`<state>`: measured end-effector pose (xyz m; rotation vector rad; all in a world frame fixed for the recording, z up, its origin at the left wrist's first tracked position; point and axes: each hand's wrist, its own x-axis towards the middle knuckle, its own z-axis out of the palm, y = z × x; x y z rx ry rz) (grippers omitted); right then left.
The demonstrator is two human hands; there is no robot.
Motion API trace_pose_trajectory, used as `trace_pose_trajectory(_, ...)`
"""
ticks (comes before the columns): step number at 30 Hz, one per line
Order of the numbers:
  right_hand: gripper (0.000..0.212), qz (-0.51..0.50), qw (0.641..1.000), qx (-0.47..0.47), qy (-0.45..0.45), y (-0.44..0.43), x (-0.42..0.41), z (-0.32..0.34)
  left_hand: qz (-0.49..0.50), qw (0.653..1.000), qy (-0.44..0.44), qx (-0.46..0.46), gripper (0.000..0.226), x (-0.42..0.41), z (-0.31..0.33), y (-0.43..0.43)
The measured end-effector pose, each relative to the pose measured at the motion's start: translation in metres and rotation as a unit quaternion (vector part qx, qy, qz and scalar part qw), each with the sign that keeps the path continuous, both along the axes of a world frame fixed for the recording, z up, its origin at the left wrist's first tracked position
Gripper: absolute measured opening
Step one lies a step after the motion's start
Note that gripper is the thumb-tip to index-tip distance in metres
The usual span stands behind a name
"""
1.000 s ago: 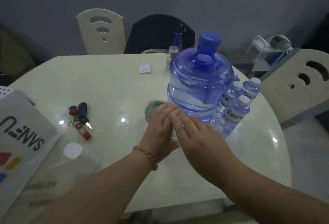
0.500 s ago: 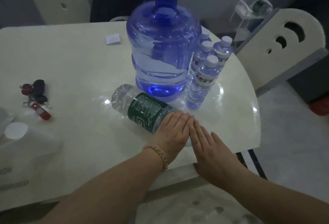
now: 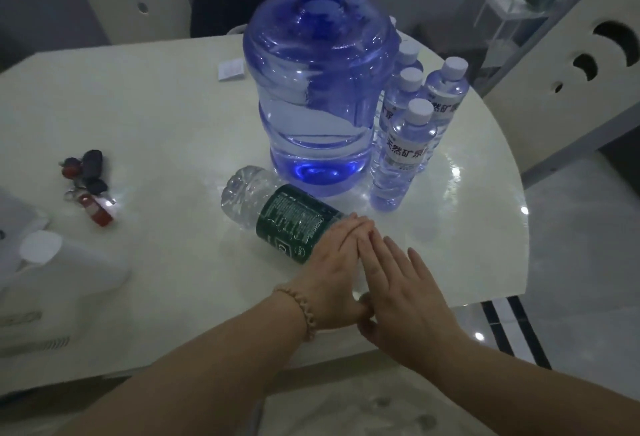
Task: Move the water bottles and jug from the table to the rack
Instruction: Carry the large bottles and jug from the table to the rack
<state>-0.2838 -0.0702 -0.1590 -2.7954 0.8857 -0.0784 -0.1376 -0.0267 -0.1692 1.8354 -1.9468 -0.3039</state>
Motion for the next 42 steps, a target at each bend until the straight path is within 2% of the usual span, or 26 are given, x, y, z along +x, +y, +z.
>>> trace_pose_trajectory(2, 0.115, 0.006, 1.000, -0.009, -0.007, -0.005, 0.023, 0.009, 0.014, 1.000, -0.013, 0.013, 0.101, 0.025, 0.015, 0.005)
trace_pose_trajectory(4, 0.119, -0.013, 1.000, 0.005, 0.014, -0.008, 0.045, 0.012, 0.019, 0.989, -0.125, 0.074, 0.111, 0.058, 0.028, 0.007)
trace_pose_trajectory(7, 0.117, -0.055, 0.996, 0.027, 0.064, -0.008, 0.065, 0.002, -0.007, 0.937, -0.310, 0.158, 0.117, 0.104, 0.033, 0.005)
trace_pose_trajectory(9, 0.115, -0.071, 0.994, 0.023, 0.073, -0.007, 0.067, -0.004, -0.018, 0.919, -0.346, 0.190, 0.116, 0.118, 0.032, 0.000)
trace_pose_trajectory(14, 0.116, -0.061, 0.994, -0.017, 0.083, -0.008, 0.064, -0.008, -0.036, 0.930, -0.348, 0.109, 0.104, 0.125, 0.021, -0.009)
trace_pose_trajectory(17, 0.117, -0.067, 0.994, -0.009, 0.083, -0.007, 0.064, -0.011, -0.053, 0.934, -0.345, 0.070, 0.100, 0.134, 0.010, -0.010)
trace_pose_trajectory(22, 0.125, -0.047, 0.995, -0.002, 0.088, -0.006, 0.066, -0.014, -0.075, 0.937, -0.335, 0.068, 0.108, 0.140, 0.000, -0.011)
trace_pose_trajectory(30, 0.118, -0.020, 0.996, -0.038, 0.080, -0.003, 0.061, -0.012, -0.032, 0.957, -0.287, 0.024, 0.103, 0.133, -0.003, 0.004)
trace_pose_trajectory(35, 0.117, 0.026, 0.993, -0.066, 0.089, -0.018, 0.026, 0.013, 0.007, 0.973, -0.232, -0.003, 0.100, 0.097, 0.000, 0.010)
trace_pose_trajectory(42, 0.117, 0.011, 0.991, -0.110, 0.079, -0.058, -0.092, 0.048, -0.001, 0.977, -0.207, -0.052, 0.088, -0.018, 0.031, -0.036)
